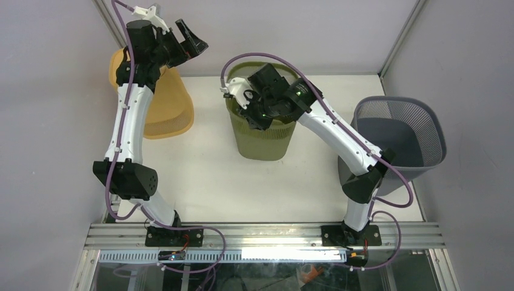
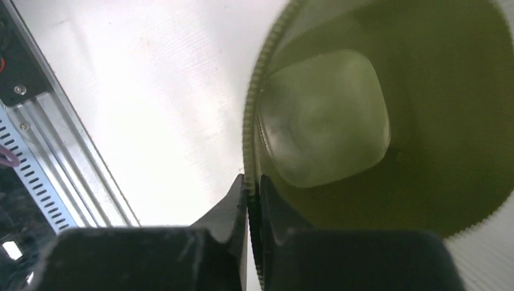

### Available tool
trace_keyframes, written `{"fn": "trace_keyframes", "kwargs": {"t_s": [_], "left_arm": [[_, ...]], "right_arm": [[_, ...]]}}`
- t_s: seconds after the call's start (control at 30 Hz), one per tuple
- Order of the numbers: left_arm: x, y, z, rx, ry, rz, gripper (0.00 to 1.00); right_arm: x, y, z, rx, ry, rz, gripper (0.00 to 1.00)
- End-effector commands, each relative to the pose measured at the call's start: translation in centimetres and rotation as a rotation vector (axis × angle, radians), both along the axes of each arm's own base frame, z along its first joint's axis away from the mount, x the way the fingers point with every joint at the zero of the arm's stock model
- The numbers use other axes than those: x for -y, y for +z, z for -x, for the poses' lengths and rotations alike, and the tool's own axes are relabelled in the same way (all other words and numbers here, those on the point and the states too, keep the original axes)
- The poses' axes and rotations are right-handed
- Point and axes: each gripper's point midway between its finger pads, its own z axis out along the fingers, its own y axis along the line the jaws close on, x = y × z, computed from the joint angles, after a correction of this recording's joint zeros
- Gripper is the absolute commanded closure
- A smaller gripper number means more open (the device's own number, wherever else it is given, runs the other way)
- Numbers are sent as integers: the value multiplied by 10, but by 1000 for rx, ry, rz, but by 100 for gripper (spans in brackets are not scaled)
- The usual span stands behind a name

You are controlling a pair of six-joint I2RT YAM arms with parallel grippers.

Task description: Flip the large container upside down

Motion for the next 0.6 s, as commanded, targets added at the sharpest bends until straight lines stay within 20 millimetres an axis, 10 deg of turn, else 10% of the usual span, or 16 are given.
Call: {"fn": "trace_keyframes", "kwargs": {"t_s": [0.0,0.17,0.33,0.57], "left_arm": [[3,46,21,127,-37,16,1],[-24,63,25,159,-8,36,1],[-37,76,30,196,5,13,1],[-50,108,46,267,8,16,1]], "right_arm": [[4,28,-6,37,-96,-59,100],[-1,57,-25,8,-252,-208,100],[-23,130,-49,-134,-293,-683,100],[-40,166,-80,-454,-253,-1197,100]]}}
